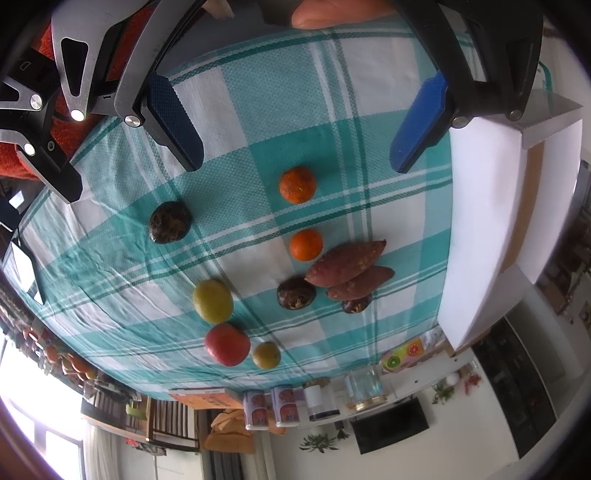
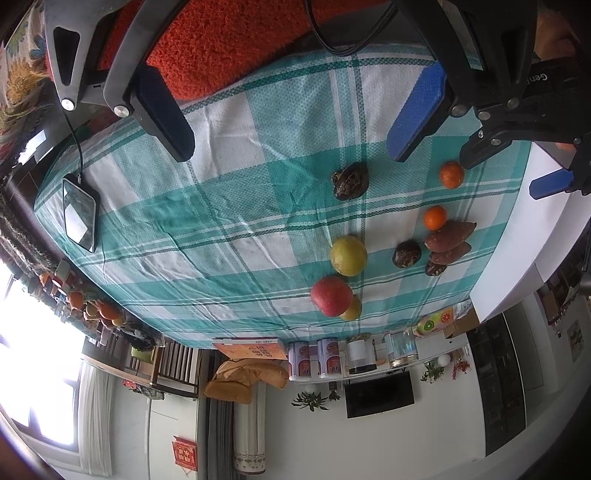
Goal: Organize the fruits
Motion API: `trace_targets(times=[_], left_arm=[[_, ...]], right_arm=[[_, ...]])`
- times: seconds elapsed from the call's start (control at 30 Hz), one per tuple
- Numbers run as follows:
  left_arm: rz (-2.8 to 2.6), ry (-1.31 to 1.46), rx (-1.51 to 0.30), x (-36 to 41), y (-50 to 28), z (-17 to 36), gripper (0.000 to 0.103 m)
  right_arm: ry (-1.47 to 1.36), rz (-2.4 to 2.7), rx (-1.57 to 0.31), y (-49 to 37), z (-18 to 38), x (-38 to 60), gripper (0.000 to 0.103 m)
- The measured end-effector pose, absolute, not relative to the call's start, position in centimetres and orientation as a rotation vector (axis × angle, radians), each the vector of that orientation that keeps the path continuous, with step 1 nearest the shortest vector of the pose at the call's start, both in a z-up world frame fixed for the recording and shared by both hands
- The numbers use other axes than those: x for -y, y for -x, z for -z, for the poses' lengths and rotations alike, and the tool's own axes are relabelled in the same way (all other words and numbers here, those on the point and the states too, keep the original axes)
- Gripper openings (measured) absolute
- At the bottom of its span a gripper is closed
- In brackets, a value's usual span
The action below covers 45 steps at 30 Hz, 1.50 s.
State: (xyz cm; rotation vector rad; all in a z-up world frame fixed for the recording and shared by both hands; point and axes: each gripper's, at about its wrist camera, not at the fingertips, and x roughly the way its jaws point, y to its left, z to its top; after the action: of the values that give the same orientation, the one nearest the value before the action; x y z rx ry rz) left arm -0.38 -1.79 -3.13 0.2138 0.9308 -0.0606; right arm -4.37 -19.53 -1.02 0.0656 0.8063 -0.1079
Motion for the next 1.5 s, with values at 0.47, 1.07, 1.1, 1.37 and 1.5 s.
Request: trace_targets(times=[0.47, 1.07, 1.1, 1.37, 1.5], left_arm=[[0.060, -0.212, -0.940, 1.9, -0.3, 3.3, 0.102], [0.059, -0.210, -0.945, 1.8, -0.2, 3.7, 0.102], [0.059, -0.210, -0.945, 1.8, -0.2, 3.7, 0.102], [0.059, -0.210, -0.945, 1.8, -0.3, 3.7, 0.102], [0.059, -0.210, -0.946, 1.8, -0.2, 3.8, 0.102]], right_arm=[[-0.079, 0.164, -0.858, 4.1, 1.7, 20.5, 0.103], [-0.088, 0.181, -0.892, 3.9, 2.3, 20.9, 0.103], [-0.087, 0.181, -0.894, 3.9, 2.3, 20.9, 0.103], [-0.077, 0.179, -0.910, 3.8, 2.6, 20.8, 0.103], [-0.075, 0.179, -0.912, 3.8, 2.6, 20.8, 0.103]])
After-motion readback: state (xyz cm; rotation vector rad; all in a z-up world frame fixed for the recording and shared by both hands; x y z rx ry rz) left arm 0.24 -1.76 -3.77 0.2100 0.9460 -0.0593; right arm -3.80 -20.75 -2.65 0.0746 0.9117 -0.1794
